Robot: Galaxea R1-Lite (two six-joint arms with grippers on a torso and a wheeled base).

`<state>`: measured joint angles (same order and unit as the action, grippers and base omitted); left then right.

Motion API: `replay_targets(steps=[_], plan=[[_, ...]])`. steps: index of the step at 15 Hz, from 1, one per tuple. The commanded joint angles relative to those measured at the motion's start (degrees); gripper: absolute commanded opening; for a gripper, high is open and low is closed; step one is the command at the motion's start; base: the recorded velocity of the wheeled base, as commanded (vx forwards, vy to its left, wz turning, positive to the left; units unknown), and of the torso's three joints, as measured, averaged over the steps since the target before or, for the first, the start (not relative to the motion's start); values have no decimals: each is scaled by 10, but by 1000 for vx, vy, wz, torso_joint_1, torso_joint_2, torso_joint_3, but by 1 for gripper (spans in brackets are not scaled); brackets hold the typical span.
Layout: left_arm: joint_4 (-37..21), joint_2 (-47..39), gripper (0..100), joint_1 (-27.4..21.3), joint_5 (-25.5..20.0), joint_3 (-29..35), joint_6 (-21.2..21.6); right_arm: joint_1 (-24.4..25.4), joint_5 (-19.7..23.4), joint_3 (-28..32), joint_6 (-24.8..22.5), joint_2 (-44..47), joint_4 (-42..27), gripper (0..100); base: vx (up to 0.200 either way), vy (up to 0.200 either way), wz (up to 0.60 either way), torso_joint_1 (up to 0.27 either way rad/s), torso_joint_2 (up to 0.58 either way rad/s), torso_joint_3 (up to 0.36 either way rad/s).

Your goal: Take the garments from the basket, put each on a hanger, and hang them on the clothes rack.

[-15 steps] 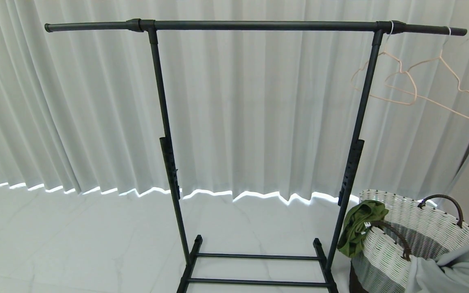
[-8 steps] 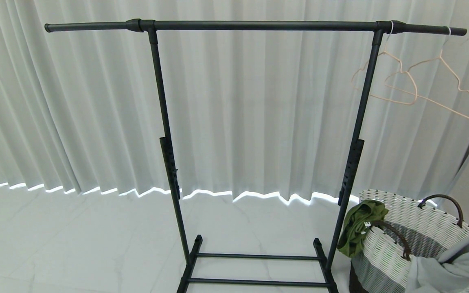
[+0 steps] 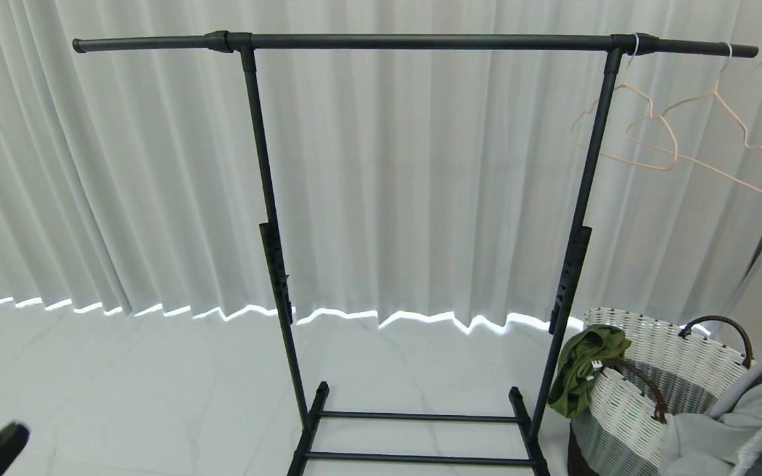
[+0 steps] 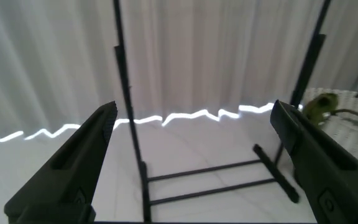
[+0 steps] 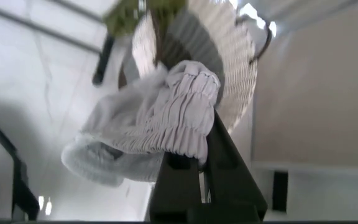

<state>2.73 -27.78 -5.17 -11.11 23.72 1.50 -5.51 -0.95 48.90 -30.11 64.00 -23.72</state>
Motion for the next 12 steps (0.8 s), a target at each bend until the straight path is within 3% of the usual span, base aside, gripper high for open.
replay_targets(steps=[1, 3, 5, 9, 12], plan=[[92, -435, 100, -136, 6, 248, -36, 0, 23, 50, 1, 33, 0, 0, 0, 0, 0, 0, 0, 0], [118, -559, 100, -215, 46, 298, -56, 0, 46, 92, 16, 57, 3, 0, 0, 0, 0, 0, 0, 0], [118, -627, 100, -271, 53, 309, -74, 1, 64, 155, 67, 73, 2, 0, 0, 0, 0, 0, 0, 0], [119, -671, 100, -314, 52, 290, -76, 9, 101, 278, 75, 103, -12, 0, 0, 0, 0, 0, 0, 0], [119, -685, 100, -341, 52, 287, -103, 73, 111, 415, 78, 142, -76, 0, 0, 0, 0, 0, 0, 0]])
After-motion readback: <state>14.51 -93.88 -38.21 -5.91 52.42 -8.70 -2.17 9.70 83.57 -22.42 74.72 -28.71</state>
